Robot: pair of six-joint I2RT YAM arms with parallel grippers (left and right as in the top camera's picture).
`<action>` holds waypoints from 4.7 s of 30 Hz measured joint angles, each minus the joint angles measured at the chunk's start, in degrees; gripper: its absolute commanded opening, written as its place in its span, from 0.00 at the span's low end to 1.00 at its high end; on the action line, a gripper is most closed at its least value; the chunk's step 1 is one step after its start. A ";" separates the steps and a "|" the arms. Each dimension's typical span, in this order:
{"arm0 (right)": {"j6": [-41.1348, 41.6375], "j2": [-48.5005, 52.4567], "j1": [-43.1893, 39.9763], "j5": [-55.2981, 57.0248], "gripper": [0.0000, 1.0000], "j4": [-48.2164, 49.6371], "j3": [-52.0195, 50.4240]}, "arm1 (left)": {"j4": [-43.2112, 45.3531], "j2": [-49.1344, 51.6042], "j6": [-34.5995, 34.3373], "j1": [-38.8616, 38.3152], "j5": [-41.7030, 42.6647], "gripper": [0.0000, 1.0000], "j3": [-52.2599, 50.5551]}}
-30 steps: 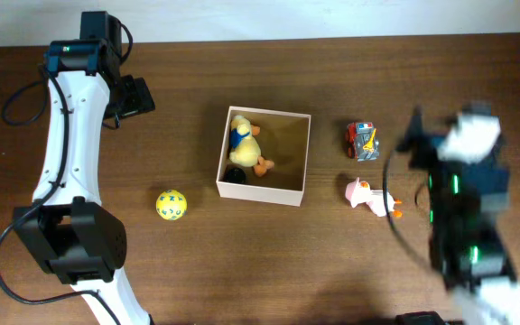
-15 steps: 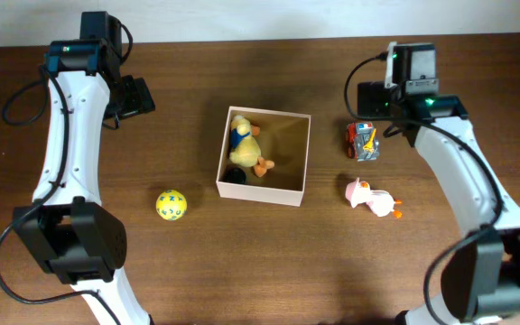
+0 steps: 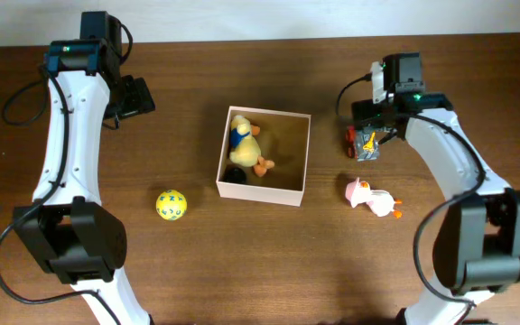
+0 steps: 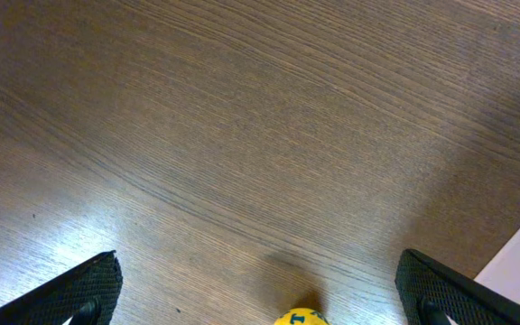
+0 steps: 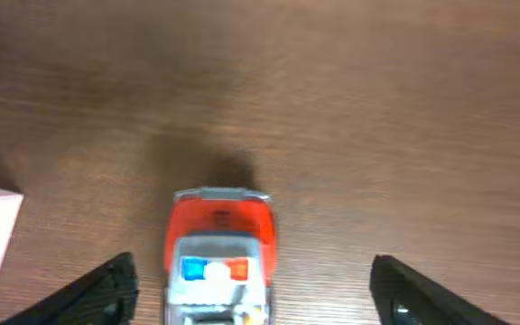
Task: Pack container
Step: 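Lower right gripper and grasp the toy truck, then lift the truck with right gripper and carry it over the box, then lower the truck into the box and open right gripper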
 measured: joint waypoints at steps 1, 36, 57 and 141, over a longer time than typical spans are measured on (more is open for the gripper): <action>-0.13 0.68 0.00 -0.70 0.88 -0.02 0.00 | 0.00 0.00 0.02 0.00 0.02 0.99 0.00; 2.01 10.60 0.00 -4.11 0.74 -3.78 -0.07 | -0.02 0.00 0.02 0.00 0.00 0.99 0.00; -0.42 10.97 0.11 -2.67 0.56 -20.35 24.90 | 0.00 0.00 0.02 0.00 0.02 0.99 0.00; -36.28 16.96 18.93 -19.71 0.30 -35.36 40.26 | 0.00 0.00 0.02 0.00 0.00 0.99 0.00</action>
